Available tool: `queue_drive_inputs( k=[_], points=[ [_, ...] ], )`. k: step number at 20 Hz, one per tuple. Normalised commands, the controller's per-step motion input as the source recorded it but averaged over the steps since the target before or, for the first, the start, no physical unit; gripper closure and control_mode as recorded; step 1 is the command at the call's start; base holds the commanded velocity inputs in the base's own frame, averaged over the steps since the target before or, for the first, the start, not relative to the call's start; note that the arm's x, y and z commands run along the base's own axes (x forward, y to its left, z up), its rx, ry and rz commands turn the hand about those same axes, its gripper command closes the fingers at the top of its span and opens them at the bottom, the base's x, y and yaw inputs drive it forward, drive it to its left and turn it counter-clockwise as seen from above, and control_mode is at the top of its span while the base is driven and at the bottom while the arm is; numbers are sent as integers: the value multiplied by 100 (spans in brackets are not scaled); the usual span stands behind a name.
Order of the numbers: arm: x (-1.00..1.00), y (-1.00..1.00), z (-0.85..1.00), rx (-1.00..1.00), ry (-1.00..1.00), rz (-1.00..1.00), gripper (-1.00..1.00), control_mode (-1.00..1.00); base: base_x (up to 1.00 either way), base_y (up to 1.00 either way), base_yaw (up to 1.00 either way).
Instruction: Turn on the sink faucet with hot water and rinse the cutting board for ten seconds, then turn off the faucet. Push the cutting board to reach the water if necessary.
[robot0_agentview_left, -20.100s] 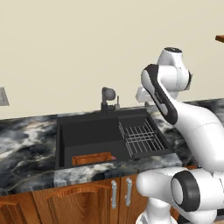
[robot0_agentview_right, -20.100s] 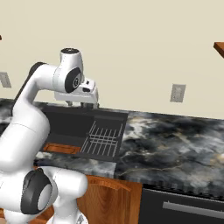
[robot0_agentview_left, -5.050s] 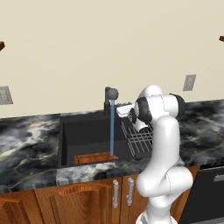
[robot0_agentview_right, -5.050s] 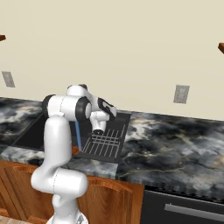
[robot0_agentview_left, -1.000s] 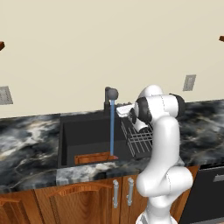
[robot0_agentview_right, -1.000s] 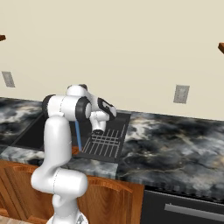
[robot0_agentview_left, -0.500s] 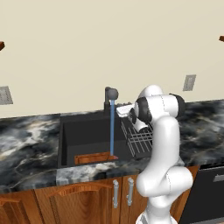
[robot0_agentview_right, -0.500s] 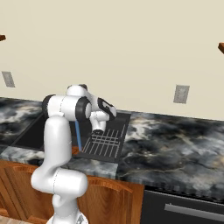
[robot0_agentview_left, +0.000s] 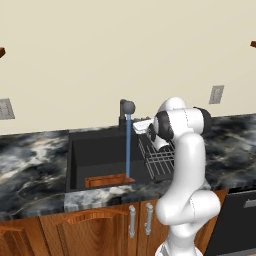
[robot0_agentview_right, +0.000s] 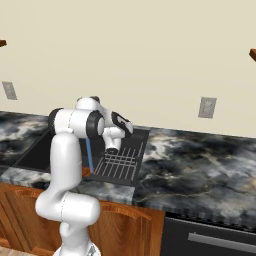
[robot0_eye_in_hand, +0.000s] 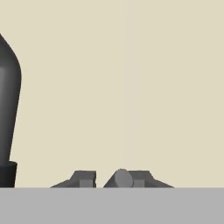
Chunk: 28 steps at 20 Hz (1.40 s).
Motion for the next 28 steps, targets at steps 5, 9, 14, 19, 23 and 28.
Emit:
queue_drive_inputs(
  k=[5, 9, 14, 19, 23, 28],
  points=[
    [0, 0, 0, 0, 0, 0, 100, -100, 0, 0, 0],
    [0, 0, 0, 0, 0, 0, 100, -100, 0, 0, 0],
    [0, 0, 0, 0, 0, 0, 100, -100, 0, 0, 0],
    [0, 0, 0, 0, 0, 0, 100, -100, 0, 0, 0],
    [0, 0, 0, 0, 0, 0, 100, -100, 0, 0, 0],
    [0, 0, 0, 0, 1, 0, 100, -100, 0, 0, 0]
  ],
)
